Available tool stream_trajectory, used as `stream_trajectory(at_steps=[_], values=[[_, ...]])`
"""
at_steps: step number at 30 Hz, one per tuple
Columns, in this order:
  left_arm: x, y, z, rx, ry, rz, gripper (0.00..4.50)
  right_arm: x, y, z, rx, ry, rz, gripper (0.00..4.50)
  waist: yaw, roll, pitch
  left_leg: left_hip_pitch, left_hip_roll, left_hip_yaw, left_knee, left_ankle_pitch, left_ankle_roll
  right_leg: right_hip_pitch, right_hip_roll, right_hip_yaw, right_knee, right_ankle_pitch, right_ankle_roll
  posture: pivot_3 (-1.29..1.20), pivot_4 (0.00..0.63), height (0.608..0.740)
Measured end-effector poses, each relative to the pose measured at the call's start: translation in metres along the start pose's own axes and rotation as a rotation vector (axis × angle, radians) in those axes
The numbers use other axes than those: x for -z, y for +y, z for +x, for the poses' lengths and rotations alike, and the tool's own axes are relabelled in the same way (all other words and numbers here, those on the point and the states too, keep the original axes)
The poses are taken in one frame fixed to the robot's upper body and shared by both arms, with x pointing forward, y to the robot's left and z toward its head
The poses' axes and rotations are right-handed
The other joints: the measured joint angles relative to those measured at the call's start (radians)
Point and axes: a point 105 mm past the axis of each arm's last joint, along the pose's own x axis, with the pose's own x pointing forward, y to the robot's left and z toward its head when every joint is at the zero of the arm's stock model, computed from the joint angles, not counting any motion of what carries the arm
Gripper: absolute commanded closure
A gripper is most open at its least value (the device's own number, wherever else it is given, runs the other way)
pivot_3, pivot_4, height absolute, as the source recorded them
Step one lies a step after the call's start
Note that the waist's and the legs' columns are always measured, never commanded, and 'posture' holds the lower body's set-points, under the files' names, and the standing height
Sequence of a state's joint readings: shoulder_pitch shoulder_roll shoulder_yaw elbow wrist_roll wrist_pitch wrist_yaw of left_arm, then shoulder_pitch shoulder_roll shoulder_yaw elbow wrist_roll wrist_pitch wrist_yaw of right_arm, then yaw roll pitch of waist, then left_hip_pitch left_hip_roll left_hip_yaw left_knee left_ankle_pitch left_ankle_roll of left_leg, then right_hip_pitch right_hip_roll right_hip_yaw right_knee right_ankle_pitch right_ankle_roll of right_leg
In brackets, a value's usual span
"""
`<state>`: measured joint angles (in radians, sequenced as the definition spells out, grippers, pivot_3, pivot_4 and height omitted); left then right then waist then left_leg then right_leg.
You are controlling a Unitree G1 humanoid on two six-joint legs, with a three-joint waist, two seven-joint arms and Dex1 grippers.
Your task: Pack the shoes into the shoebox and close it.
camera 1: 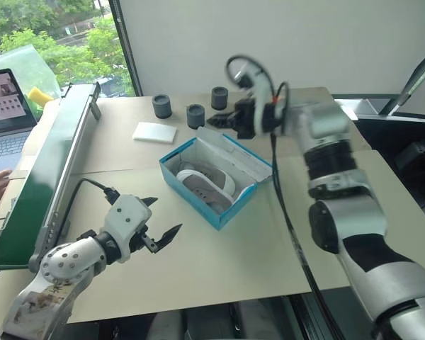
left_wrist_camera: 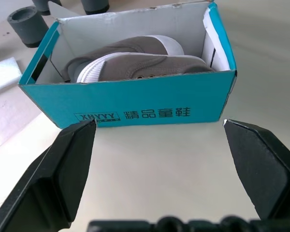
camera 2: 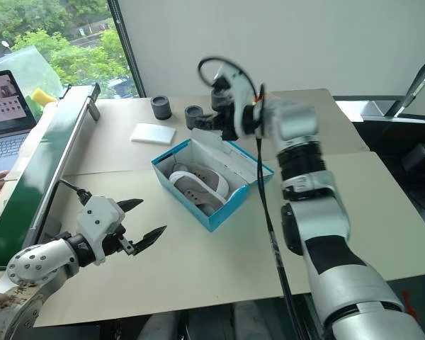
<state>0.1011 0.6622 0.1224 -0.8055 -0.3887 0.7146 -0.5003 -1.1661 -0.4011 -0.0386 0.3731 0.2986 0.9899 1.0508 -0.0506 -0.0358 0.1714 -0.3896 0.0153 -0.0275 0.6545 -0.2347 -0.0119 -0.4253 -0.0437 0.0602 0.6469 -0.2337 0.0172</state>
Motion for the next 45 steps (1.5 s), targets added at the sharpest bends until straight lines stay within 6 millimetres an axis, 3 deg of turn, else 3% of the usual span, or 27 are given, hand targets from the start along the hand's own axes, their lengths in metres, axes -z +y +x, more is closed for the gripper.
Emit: stream_trajectory(at_steps=[3, 5, 7, 10, 14, 17, 19, 25, 31, 39, 45], values=[[-0.001, 0.001, 0.003, -0.015, -0.015, -0.012, 0.00, 0.031, -0.012, -0.046, 0.060, 0.079, 0.004, 4.37, 0.015, 0.001, 0.000, 0.000, -0.001, 0.001, 0.002, 0.000, 0.000, 0.001, -0.001, 0.000, -0.001, 0.000, 0.002, 0.00, 0.150, 0.731], [-0.001, 0.001, 0.005, -0.016, -0.020, -0.015, 0.00, 0.072, -0.023, -0.084, 0.143, 0.264, -0.043, 4.37, 0.022, 0.001, 0.000, -0.001, -0.001, 0.002, 0.004, -0.001, 0.002, 0.001, -0.001, 0.001, -0.001, 0.000, 0.003, 0.00, 0.150, 0.731], [-0.001, 0.002, 0.005, -0.019, -0.018, -0.013, 0.00, 0.104, -0.028, -0.103, 0.182, 0.426, -0.068, 4.37, 0.017, 0.001, 0.001, 0.000, -0.001, 0.004, 0.004, -0.001, 0.003, 0.001, 0.000, 0.002, -0.001, 0.000, 0.003, 0.00, 0.150, 0.731], [-0.003, 0.005, 0.007, -0.019, -0.026, -0.008, 0.00, 0.138, -0.029, -0.105, 0.185, 0.614, -0.176, 4.37, -0.014, 0.002, 0.001, 0.003, 0.001, 0.007, 0.004, -0.001, 0.003, 0.002, 0.003, 0.007, 0.000, -0.001, 0.004, 0.00, 0.150, 0.731], [-0.006, 0.005, 0.008, -0.018, -0.036, -0.001, 0.00, 0.173, -0.029, -0.085, 0.193, 0.756, -0.311, 4.37, -0.023, 0.002, 0.001, 0.006, 0.001, 0.008, 0.005, -0.001, 0.003, 0.003, 0.004, 0.009, 0.001, -0.003, 0.009, 0.00, 0.150, 0.731], [-0.007, 0.005, 0.008, -0.014, -0.036, 0.000, 0.00, 0.178, -0.031, -0.055, 0.250, 0.706, -0.357, 4.37, -0.019, 0.002, 0.001, 0.004, 0.001, 0.007, 0.006, -0.001, 0.003, 0.002, 0.005, 0.009, 0.001, 0.000, 0.006, 0.00, 0.150, 0.731], [-0.006, 0.005, 0.007, -0.009, -0.034, -0.001, 0.00, 0.182, -0.037, -0.045, 0.318, 0.695, -0.369, 4.37, -0.013, 0.001, 0.001, 0.002, 0.000, 0.006, 0.006, -0.001, 0.003, 0.001, 0.003, 0.009, 0.001, 0.001, 0.004, 0.00, 0.150, 0.731], [-0.005, 0.011, 0.003, -0.029, -0.015, 0.003, 0.00, 0.183, -0.048, -0.051, 0.395, 0.721, -0.424, 4.37, 0.017, 0.002, 0.001, -0.002, -0.001, 0.005, 0.006, -0.002, 0.004, 0.000, -0.002, 0.008, -0.002, 0.002, 0.007, 0.00, 0.150, 0.731], [-0.006, 0.012, 0.003, -0.031, -0.016, 0.003, 0.00, 0.185, -0.055, -0.056, 0.396, 0.714, -0.431, 4.37, 0.009, 0.001, 0.001, 0.001, -0.001, 0.006, 0.006, -0.002, 0.004, 0.002, 0.001, 0.008, -0.002, 0.003, 0.006, 0.00, 0.150, 0.731], [-0.009, 0.012, 0.005, -0.028, -0.026, 0.010, 0.00, 0.175, -0.067, -0.021, 0.466, 0.542, -0.500, 4.37, -0.002, 0.001, 0.001, 0.001, -0.001, 0.007, 0.006, -0.002, 0.004, 0.001, 0.002, 0.008, -0.001, 0.003, 0.006, 0.00, 0.150, 0.731], [-0.008, 0.013, 0.004, -0.026, -0.017, 0.011, 0.00, 0.169, -0.087, -0.019, 0.664, 0.449, -0.459, 4.37, 0.005, 0.001, 0.001, 0.001, -0.001, 0.006, 0.006, -0.002, 0.004, 0.001, 0.001, 0.008, -0.001, 0.003, 0.005, 0.00, 0.150, 0.731]])
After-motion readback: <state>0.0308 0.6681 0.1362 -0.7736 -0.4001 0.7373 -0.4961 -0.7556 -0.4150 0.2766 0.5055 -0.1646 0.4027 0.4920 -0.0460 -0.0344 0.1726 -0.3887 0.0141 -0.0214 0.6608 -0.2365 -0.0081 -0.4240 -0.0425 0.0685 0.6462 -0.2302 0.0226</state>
